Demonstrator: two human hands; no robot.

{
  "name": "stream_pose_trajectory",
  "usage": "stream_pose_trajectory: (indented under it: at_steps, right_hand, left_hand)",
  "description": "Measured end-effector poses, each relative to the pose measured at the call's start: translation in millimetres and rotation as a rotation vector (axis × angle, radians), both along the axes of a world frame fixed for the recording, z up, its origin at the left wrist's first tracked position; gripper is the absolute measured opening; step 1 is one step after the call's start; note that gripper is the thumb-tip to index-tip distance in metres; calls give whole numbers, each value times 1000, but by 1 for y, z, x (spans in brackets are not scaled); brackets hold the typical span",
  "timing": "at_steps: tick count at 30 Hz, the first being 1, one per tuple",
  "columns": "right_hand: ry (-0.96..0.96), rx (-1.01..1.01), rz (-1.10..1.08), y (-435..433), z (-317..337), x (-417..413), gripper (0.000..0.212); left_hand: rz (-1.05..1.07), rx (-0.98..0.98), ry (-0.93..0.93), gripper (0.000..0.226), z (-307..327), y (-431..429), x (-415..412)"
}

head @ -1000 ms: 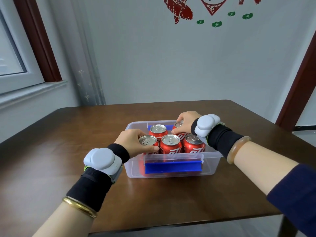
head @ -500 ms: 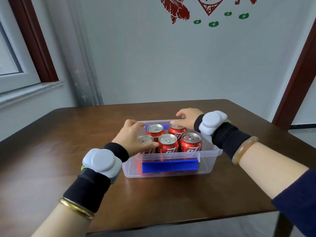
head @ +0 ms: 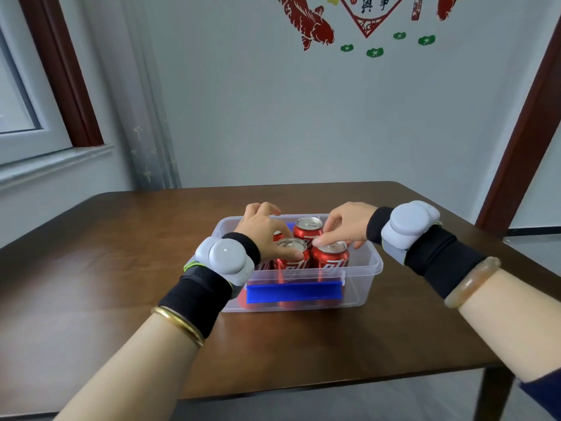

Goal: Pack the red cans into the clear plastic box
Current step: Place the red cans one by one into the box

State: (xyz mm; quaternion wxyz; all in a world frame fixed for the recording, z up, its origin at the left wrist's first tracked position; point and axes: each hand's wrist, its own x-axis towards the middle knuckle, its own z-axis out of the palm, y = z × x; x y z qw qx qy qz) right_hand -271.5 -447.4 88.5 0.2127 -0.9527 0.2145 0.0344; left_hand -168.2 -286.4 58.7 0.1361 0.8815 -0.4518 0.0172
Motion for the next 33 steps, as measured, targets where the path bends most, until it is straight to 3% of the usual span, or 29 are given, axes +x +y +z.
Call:
stream_pose_trajectory:
  at_steps: [3, 13, 18, 20, 24, 28, 33]
  right_hand:
    - [76, 37, 21, -2, -4, -3, 53]
    - [44, -2, 66, -4, -10, 7, 50]
    - [96, 12, 49, -11, -4, 13, 58]
    - [0, -53, 0, -14, -1, 22, 63]
    - [-188, -192, -64, -15, -4, 47, 56]
    - [-22, -197, 12, -9, -12, 64, 65]
    - [-20, -156, 64, -8, -18, 67, 49]
  left_hand:
    - [-19, 0, 47, 46, 0, -1, 3]
    - [-45, 7, 127, 47, -3, 0, 13]
    - [15, -231, 132, 47, 2, 3, 32]
    - [93, -278, 123, 46, 3, 2, 44]
    - [181, -140, 223, 55, 0, -5, 57]
    - [161, -57, 342, 60, -2, -14, 55]
    - [118, -60, 352, 51, -8, -19, 54]
